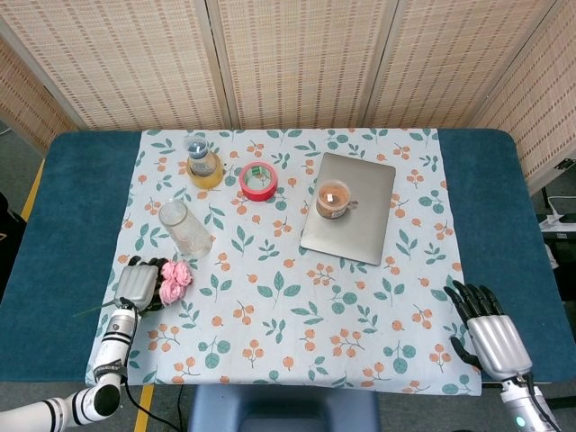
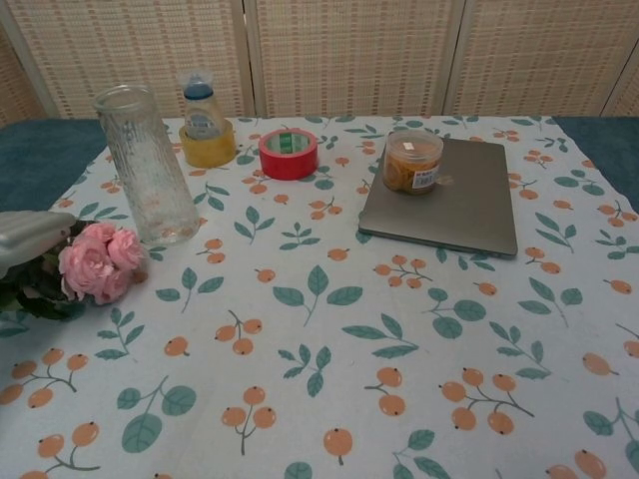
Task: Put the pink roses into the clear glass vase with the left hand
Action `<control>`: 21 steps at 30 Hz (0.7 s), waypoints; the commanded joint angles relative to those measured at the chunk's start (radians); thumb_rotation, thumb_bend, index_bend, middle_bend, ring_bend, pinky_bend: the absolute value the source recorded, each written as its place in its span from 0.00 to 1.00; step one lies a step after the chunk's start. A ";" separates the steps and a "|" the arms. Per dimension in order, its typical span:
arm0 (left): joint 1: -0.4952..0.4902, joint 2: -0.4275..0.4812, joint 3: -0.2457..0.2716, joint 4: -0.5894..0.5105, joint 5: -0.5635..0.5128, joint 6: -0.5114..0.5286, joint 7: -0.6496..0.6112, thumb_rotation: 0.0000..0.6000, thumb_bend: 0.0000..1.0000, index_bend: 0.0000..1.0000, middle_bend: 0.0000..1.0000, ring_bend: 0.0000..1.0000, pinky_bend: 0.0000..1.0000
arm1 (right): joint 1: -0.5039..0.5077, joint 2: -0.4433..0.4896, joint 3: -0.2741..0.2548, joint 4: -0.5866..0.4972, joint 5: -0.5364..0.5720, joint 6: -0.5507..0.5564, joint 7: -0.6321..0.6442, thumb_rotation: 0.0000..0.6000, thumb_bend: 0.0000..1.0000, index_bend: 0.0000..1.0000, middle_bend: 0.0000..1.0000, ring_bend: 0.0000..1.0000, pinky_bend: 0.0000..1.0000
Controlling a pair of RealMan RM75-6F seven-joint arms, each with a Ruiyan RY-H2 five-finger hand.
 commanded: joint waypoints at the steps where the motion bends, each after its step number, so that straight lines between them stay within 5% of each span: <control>1: 0.017 -0.036 -0.006 0.036 0.063 0.088 -0.056 1.00 0.58 0.59 0.58 0.53 0.22 | 0.000 0.000 -0.001 -0.001 -0.001 0.000 0.000 1.00 0.30 0.00 0.00 0.00 0.00; 7: 0.072 -0.024 -0.034 0.038 0.230 0.201 -0.364 1.00 0.65 0.65 0.63 0.54 0.25 | -0.003 0.002 -0.001 -0.003 -0.003 0.007 0.002 1.00 0.29 0.00 0.00 0.00 0.00; 11: 0.131 0.014 -0.112 -0.037 0.354 0.331 -0.791 1.00 0.64 0.66 0.64 0.55 0.26 | -0.002 0.001 -0.001 -0.002 0.000 0.003 0.002 1.00 0.30 0.00 0.00 0.00 0.00; 15: 0.160 0.094 -0.213 -0.167 0.382 0.345 -1.205 1.00 0.64 0.65 0.64 0.55 0.26 | 0.003 -0.001 -0.002 -0.002 0.006 -0.010 -0.004 1.00 0.29 0.00 0.00 0.00 0.00; 21: 0.124 0.148 -0.370 -0.233 0.406 0.399 -1.384 1.00 0.64 0.64 0.63 0.54 0.26 | 0.003 0.001 -0.004 -0.005 0.007 -0.011 -0.006 1.00 0.29 0.00 0.00 0.00 0.00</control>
